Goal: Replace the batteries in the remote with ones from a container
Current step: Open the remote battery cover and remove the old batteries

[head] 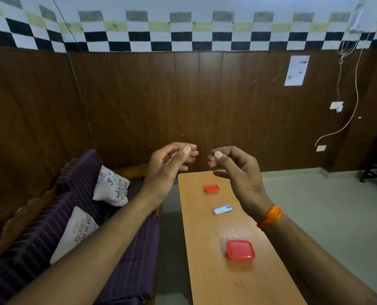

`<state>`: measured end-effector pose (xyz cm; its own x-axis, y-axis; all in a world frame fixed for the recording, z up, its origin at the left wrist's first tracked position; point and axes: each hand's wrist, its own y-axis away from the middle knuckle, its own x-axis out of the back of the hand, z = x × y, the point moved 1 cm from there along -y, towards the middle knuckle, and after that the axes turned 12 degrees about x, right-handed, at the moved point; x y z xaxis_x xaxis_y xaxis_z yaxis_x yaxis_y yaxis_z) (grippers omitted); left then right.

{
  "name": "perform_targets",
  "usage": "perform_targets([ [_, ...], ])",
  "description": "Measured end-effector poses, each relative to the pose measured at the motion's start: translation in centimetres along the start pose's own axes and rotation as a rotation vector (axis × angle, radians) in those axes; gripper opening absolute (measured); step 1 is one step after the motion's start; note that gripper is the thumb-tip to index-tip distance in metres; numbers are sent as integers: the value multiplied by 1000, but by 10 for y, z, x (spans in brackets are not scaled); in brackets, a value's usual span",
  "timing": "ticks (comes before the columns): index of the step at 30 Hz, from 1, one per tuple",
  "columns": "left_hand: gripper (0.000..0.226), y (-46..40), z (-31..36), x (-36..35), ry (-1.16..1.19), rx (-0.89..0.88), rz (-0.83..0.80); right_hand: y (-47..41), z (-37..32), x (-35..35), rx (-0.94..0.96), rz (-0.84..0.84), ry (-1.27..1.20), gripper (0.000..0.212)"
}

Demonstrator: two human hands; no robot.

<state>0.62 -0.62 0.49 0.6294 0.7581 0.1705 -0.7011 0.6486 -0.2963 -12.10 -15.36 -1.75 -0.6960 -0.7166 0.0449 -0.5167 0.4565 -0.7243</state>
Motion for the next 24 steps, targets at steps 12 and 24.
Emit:
perform_targets([
  [12,61,-111,-76,-59,78,90,-2,-61,117,25,-59,14,70,23],
  [24,50,-244,-139,-95,114,131,-114,-128,228,52,-126,82,154,20],
])
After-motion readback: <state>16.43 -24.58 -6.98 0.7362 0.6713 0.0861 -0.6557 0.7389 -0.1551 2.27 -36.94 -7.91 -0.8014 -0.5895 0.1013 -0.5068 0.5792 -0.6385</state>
